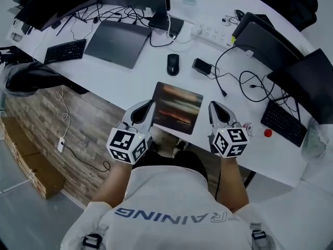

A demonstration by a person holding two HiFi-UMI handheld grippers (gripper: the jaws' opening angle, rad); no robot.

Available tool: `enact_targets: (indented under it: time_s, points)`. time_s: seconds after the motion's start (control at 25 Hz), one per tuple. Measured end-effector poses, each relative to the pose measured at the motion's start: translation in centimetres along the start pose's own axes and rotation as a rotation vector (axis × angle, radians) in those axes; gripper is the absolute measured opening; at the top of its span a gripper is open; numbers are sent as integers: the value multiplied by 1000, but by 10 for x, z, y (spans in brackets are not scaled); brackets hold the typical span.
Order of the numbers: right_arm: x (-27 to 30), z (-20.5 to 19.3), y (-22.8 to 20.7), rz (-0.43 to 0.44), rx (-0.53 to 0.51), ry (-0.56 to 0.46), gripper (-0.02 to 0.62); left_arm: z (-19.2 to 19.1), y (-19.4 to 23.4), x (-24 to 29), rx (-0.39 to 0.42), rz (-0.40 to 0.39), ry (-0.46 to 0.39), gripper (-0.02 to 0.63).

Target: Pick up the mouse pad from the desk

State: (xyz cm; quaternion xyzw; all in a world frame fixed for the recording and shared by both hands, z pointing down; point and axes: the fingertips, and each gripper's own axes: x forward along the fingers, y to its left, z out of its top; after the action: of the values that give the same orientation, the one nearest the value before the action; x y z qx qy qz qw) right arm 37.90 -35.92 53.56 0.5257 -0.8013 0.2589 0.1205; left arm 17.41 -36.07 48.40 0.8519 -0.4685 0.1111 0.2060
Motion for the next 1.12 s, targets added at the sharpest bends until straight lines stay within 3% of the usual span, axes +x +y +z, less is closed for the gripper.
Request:
enact_targets:
  time_s: [0.2,0.32,0.6,0.92,1.12]
  points:
    - [9,-27,-1,-45,-24,116,22,-1,9,-2,-6,-4,-1,0]
    - [21,-48,-4,-70,-42,216,117,-7,11,-4,-16,-27,11,0]
    - [68,-89,-23,-151,-180,386,202,-21,26,-8,-43,-40,46,0]
    - [115,-130,-41,-157,-248,509,266,-31,47,-14,-69,-6,69,0]
    - [126,-139,-43,-140,-254,547,264,-38,52,-16,-83,0,79,0]
